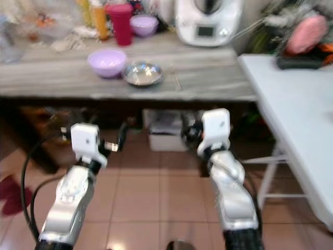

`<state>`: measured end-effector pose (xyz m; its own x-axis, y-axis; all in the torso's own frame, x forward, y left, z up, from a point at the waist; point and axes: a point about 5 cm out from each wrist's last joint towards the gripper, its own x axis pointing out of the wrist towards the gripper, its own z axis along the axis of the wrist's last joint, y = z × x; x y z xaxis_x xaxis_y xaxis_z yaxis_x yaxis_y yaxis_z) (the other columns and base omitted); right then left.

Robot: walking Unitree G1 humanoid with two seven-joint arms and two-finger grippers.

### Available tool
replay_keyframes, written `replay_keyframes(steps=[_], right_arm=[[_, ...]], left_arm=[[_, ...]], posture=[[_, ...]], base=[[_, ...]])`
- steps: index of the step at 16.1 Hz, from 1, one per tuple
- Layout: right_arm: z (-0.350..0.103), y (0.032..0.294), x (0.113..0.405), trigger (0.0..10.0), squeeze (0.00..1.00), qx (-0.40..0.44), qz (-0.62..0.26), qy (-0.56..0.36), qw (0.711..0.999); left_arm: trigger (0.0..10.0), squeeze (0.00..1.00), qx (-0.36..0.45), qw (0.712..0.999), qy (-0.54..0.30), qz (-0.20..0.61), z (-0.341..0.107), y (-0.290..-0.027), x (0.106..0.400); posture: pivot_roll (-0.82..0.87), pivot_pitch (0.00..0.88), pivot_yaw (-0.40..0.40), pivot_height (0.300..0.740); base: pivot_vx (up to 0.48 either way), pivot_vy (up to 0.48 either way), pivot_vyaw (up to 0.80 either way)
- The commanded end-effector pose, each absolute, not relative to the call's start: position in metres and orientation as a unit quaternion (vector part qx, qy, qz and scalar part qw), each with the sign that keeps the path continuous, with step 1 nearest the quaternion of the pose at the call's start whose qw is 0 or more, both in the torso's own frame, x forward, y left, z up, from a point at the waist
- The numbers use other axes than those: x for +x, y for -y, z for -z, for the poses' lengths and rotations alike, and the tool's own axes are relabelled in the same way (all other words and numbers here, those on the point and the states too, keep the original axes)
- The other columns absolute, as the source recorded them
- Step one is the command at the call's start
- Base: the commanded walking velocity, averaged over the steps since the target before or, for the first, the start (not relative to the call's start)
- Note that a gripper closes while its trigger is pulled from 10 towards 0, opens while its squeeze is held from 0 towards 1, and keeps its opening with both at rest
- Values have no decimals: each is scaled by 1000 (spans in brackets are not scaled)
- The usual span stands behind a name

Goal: Setting the table

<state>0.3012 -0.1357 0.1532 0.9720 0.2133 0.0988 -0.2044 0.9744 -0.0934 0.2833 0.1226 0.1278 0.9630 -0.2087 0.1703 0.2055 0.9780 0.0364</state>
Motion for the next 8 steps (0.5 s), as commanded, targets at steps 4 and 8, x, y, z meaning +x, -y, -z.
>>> replay_keyframes(steps=[4, 8], right_arm=[[-155, 141, 300, 10000, 0, -22, -95, 50, 994], [-156, 144, 301, 10000, 0, -48, -86, 48, 994]], left_arm=[[10000, 0, 3, 988, 94, 120, -131, -119, 284], [10000, 0, -2, 987, 93, 130, -130, -117, 284]], posture=[[-191, 94, 0, 740], [-196, 94, -3, 740]], base=[[0, -97, 0], [0, -441, 0]])
